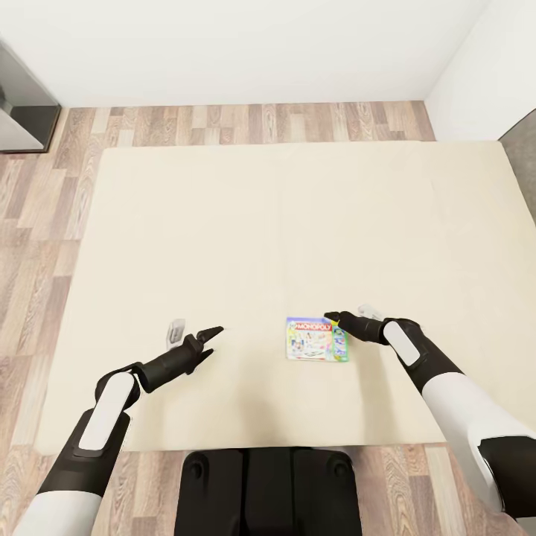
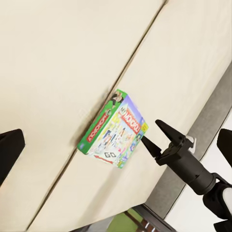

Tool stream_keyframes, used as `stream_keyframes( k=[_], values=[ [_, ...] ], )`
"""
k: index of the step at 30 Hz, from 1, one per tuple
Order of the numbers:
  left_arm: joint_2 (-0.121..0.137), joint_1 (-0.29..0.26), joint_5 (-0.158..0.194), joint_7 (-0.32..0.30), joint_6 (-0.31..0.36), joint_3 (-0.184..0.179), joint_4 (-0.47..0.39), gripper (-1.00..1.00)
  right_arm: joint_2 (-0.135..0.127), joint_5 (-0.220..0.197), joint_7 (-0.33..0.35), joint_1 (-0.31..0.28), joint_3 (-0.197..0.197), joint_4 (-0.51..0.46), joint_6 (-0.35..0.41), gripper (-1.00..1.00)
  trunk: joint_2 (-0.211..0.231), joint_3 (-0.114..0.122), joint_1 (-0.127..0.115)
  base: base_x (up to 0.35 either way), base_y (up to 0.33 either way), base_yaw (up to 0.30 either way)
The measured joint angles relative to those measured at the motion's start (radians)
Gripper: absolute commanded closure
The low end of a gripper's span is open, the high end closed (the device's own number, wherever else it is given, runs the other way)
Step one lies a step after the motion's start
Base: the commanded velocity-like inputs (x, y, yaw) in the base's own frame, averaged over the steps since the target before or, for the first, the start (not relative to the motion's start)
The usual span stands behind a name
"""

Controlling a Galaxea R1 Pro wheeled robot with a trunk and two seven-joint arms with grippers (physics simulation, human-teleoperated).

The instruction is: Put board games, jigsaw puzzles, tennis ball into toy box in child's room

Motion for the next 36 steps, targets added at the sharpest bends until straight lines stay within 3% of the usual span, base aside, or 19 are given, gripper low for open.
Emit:
stream_keyframes(
  k=[10, 36],
  values=[
    [-0.001, 0.0, 0.002, 0.0, -0.001, 0.0, 0.0, -1.0, 0.0, -0.001, 0.0, 0.0, 0.0, 0.0, 0.0, -1.0, 0.0, 0.0, 0.0, 0.0, 0.116, 0.0],
    [0.0, 0.001, 0.002, 0.0, -0.001, 0.001, 0.0, -1.0, -0.002, -0.001, -0.001, 0.0, -0.001, -0.002, 0.004, -1.0, 0.0, 0.0, 0.0, 0.0, 0.01, 0.0]
  ],
)
